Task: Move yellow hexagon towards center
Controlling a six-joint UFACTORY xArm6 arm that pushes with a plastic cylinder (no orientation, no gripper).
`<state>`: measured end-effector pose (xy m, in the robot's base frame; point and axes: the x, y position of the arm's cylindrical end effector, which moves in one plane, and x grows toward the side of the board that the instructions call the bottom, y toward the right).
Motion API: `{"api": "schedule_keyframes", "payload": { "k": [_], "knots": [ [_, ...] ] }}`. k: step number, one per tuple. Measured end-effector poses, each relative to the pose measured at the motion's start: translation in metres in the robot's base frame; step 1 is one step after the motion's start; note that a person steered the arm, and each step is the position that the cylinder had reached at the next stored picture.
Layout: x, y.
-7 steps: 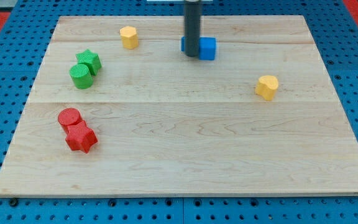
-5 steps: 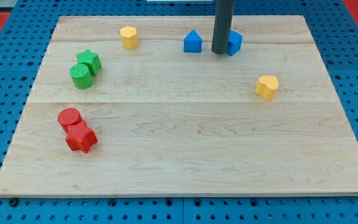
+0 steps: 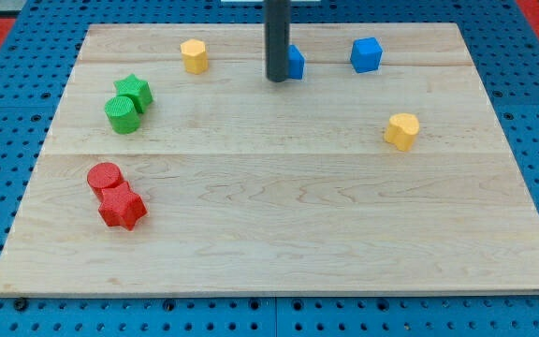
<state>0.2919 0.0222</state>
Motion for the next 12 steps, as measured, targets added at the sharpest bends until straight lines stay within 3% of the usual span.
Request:
{"api": "schedule_keyframes", "payload": {
  "k": [1,2,3,5,7,10,11,12],
  "knots": [
    [-0.014,0.014],
    [-0.013,-0.054],
    [-0.033,-0.041],
    [-0.048,0.073],
    [-0.085,-0.096],
    [-0.051,-0.166],
    [-0.033,-0.153],
    [0.001,-0.055]
  ]
}}
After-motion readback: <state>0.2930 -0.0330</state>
